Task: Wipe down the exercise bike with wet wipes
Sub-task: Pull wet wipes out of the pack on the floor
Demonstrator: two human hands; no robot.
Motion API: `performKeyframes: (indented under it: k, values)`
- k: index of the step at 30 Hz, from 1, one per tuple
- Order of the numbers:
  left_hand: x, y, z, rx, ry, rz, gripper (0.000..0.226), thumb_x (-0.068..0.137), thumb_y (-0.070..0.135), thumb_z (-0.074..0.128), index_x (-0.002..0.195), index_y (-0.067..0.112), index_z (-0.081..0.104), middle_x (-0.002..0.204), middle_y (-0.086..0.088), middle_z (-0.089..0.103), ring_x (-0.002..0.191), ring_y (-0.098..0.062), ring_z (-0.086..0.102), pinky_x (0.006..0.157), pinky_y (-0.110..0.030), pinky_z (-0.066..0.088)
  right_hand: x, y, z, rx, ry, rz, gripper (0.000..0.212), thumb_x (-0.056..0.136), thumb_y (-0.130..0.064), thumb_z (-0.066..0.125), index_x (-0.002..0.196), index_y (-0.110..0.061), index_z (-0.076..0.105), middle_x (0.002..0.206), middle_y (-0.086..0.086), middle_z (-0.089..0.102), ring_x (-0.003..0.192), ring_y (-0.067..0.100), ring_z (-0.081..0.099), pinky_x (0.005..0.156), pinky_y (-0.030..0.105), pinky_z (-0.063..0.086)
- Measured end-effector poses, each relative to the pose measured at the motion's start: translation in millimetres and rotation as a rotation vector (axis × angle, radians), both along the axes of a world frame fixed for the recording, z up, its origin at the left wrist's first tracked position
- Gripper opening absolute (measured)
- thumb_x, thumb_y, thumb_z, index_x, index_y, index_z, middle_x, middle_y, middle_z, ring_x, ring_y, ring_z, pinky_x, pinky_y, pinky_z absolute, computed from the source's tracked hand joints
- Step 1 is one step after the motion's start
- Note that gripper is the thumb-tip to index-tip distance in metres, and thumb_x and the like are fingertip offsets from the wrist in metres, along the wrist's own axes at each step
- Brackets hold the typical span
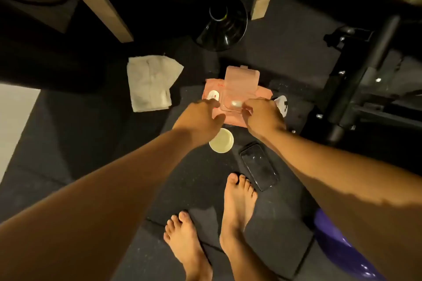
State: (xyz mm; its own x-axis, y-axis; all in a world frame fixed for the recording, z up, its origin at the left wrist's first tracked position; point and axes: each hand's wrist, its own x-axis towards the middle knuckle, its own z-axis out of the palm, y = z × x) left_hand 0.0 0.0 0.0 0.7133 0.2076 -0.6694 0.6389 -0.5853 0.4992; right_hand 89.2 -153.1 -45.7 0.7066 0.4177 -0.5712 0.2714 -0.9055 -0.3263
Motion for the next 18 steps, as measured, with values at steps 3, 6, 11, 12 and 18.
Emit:
performKeyframes:
  k: [3, 6, 11, 12, 18]
  values:
    - [12.9, -9.5, -28.6, 0.006, 0.050, -0.103, 0.048, 0.099, 0.033, 0.047, 0.145, 0.020, 0.042, 0.145, -0.010, 0.048, 0.125, -0.031, 0.053, 0.098, -0.040, 0.047, 2.5, 4.5, -33.2, 0.013, -0.064, -0.002, 0.023, 0.099, -0.030, 0.049, 0.099, -0.016, 0.068, 0.098, 0.006, 0.065, 0.087, 0.026, 0.061, 0.078, 0.040, 0.055]
    - [19.8, -12.2, -52.4, 0.039, 0.082, -0.285, 0.052, 0.100, 0.034, 0.048, 0.148, 0.019, 0.035, 0.152, -0.007, 0.040, 0.133, -0.032, 0.046, 0.104, -0.042, 0.045, -0.4, 9.5, -51.7, -0.030, -0.117, 0.024, 0.033, 0.100, -0.044, 0.044, 0.107, -0.020, 0.065, 0.102, 0.003, 0.066, 0.091, 0.024, 0.063, 0.077, 0.031, 0.051]
    - [19.7, -13.0, -78.8, 0.066, 0.085, -0.392, 0.050, 0.098, 0.039, 0.048, 0.144, 0.021, 0.037, 0.149, -0.006, 0.042, 0.134, -0.034, 0.043, 0.104, -0.051, 0.046, 0.0, 8.4, -66.3, -0.053, -0.185, 0.121, 0.032, 0.101, -0.043, 0.040, 0.114, -0.022, 0.061, 0.108, 0.004, 0.064, 0.092, 0.022, 0.061, 0.074, 0.028, 0.049]
    - [18.4, -13.3, -81.8, 0.063, 0.089, -0.394, 0.049, 0.098, 0.039, 0.048, 0.142, 0.021, 0.038, 0.148, -0.005, 0.044, 0.134, -0.033, 0.044, 0.104, -0.051, 0.046, 0.6, 9.3, -66.3, -0.050, -0.192, 0.122, 0.030, 0.100, -0.042, 0.044, 0.114, -0.021, 0.060, 0.109, 0.004, 0.064, 0.093, 0.022, 0.061, 0.076, 0.029, 0.050]
    - [15.4, -14.9, -85.8, 0.131, 0.048, -0.446, 0.046, 0.099, 0.037, 0.047, 0.143, 0.023, 0.040, 0.152, -0.002, 0.036, 0.140, -0.031, 0.034, 0.109, -0.051, 0.039, 7.6, 11.2, -68.7, -0.075, -0.277, 0.252, 0.025, 0.099, -0.037, 0.049, 0.109, -0.016, 0.059, 0.103, 0.007, 0.061, 0.090, 0.025, 0.059, 0.074, 0.033, 0.049]
